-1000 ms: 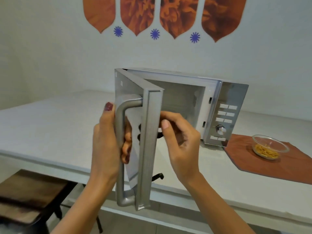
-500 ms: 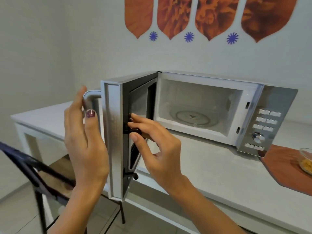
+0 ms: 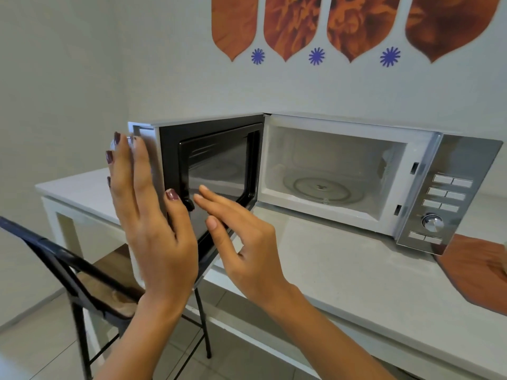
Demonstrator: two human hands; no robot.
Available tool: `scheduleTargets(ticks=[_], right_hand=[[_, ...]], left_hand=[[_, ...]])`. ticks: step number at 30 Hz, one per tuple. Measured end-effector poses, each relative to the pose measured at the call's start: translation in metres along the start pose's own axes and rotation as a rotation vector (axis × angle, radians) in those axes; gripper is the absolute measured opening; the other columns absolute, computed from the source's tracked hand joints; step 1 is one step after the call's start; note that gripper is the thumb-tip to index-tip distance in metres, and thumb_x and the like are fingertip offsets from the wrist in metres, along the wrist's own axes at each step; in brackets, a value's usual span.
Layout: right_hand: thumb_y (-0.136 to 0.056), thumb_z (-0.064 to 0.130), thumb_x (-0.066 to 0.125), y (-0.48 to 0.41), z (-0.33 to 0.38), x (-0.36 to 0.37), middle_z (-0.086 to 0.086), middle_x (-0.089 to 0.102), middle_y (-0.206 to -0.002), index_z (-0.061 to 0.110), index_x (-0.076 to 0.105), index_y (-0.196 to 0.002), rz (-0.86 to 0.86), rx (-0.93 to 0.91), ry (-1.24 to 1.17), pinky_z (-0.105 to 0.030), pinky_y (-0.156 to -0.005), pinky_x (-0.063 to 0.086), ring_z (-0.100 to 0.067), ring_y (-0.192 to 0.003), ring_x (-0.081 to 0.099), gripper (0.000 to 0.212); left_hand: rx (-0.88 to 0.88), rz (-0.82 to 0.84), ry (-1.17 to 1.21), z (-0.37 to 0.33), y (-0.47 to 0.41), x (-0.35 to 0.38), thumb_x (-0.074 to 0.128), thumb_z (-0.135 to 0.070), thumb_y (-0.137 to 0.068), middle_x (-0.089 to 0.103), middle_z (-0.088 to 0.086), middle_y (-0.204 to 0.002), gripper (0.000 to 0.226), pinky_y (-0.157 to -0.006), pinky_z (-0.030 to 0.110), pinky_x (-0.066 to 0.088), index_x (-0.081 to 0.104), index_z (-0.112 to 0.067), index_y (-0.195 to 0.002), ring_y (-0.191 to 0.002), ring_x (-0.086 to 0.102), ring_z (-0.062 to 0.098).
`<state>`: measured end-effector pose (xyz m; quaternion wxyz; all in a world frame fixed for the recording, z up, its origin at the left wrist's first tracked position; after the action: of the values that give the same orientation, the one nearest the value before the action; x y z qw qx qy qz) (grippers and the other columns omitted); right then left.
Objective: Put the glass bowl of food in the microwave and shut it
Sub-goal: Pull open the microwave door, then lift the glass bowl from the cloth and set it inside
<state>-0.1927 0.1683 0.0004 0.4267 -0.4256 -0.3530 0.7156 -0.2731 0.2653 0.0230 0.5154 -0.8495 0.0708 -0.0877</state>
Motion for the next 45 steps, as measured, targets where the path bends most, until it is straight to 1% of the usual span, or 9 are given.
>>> scheduleTargets(ticks=[4, 6, 9, 16, 29, 32, 35, 40, 45], right_hand=[[-0.096, 0.006, 0.054, 0.006, -0.007, -0.026, -0.006, 0.065, -0.129, 0.005, 0.063, -0.125, -0.099, 0.012, 0.058, -0.021, -0.104, 0.047, -0.008, -0.125, 0.057, 0.030], [-0.095, 0.003, 0.056, 0.010, -0.010, -0.045, -0.007, 0.069, -0.122, 0.003, 0.066, -0.119, -0.173, 0.010, 0.110, -0.020, -0.099, 0.048, -0.010, -0.119, 0.061, 0.026], [-0.093, 0.001, 0.057, 0.018, -0.014, -0.076, -0.006, 0.071, -0.113, 0.002, 0.068, -0.112, -0.274, 0.014, 0.202, -0.019, -0.094, 0.049, -0.010, -0.110, 0.064, 0.022], [-0.092, 0.001, 0.058, 0.043, -0.027, -0.163, 0.003, 0.069, -0.103, 0.009, 0.068, -0.106, -0.480, 0.158, 0.437, -0.018, -0.084, 0.054, -0.009, -0.098, 0.066, 0.019], [-0.090, 0.003, 0.059, 0.139, -0.033, -0.350, 0.006, 0.065, -0.096, 0.014, 0.067, -0.104, -0.854, 0.496, 0.890, -0.021, -0.081, 0.053, -0.015, -0.092, 0.064, 0.020], [-0.088, 0.002, 0.060, 0.164, -0.050, -0.391, 0.004, 0.065, -0.102, 0.017, 0.066, -0.110, -0.914, 0.694, 0.913, -0.012, -0.079, 0.046, -0.013, -0.095, 0.061, 0.027], [-0.084, -0.004, 0.055, 0.188, -0.069, -0.432, -0.003, 0.068, -0.112, 0.014, 0.064, -0.118, -0.945, 0.870, 0.914, -0.027, -0.089, 0.051, -0.017, -0.102, 0.062, 0.039], [-0.085, -0.003, 0.057, 0.212, -0.098, -0.478, -0.009, 0.066, -0.125, 0.015, 0.061, -0.128, -0.871, 1.032, 0.965, -0.027, -0.094, 0.047, -0.023, -0.113, 0.061, 0.046], [-0.077, 0.012, 0.078, 0.223, -0.124, -0.502, -0.008, 0.064, -0.128, 0.021, 0.057, -0.132, -0.752, 1.133, 0.913, -0.025, -0.086, 0.044, -0.017, -0.102, 0.059, 0.059]], left_hand=[[0.163, -0.051, -0.105, -0.021, 0.013, 0.006, 0.039, -0.002, -0.095, 0.031, 0.021, -0.154, 0.047, -0.124, 0.050, 0.005, 0.041, -0.001, -0.142, -0.147, 0.015, 0.040], [0.264, -0.022, -0.083, -0.037, 0.026, 0.018, 0.040, -0.006, -0.095, 0.035, 0.014, -0.151, 0.043, -0.124, 0.045, -0.001, 0.047, -0.007, -0.137, -0.151, 0.010, 0.028], [0.349, 0.146, 0.091, -0.057, 0.050, 0.047, 0.040, -0.002, -0.094, 0.046, 0.010, -0.142, 0.036, -0.124, 0.043, 0.008, 0.055, -0.008, -0.126, -0.151, 0.015, 0.020], [0.132, 0.519, 0.370, -0.079, 0.096, 0.130, 0.045, 0.008, -0.087, 0.060, 0.006, -0.128, 0.037, -0.114, 0.023, 0.036, 0.063, -0.008, -0.116, -0.134, 0.045, 0.015], [-0.048, 1.083, 0.820, -0.186, 0.203, 0.276, 0.045, -0.013, -0.097, 0.052, -0.003, -0.138, 0.038, -0.100, -0.005, 0.028, 0.048, -0.022, -0.133, -0.124, 0.046, 0.000], [-0.087, 1.253, 0.874, -0.211, 0.226, 0.308, 0.047, -0.015, -0.098, 0.051, 0.001, -0.141, 0.041, -0.106, 0.015, 0.039, 0.043, -0.021, -0.138, -0.125, 0.048, 0.007], [-0.216, 1.405, 0.894, -0.231, 0.248, 0.339, 0.050, -0.003, -0.095, 0.056, 0.006, -0.138, 0.043, -0.104, 0.038, 0.049, 0.049, -0.017, -0.135, -0.125, 0.054, 0.017], [-0.248, 1.501, 0.865, -0.258, 0.279, 0.381, 0.058, 0.004, -0.089, 0.059, 0.007, -0.136, 0.052, -0.095, 0.021, 0.047, 0.048, -0.012, -0.137, -0.115, 0.057, 0.010], [-0.428, 1.618, 0.870, -0.277, 0.313, 0.421, 0.058, -0.002, -0.092, 0.050, 0.012, -0.144, 0.057, -0.107, 0.042, 0.046, 0.036, -0.012, -0.144, -0.131, 0.050, 0.027]])
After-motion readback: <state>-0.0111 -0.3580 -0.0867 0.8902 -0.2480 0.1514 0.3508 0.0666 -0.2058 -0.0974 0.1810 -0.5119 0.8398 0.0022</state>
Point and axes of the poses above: each hand's wrist, its own y-axis away from the middle knuckle, its own x-axis out of the palm, z = x × y, the point moved 7 cm from there along -y, towards the middle knuckle
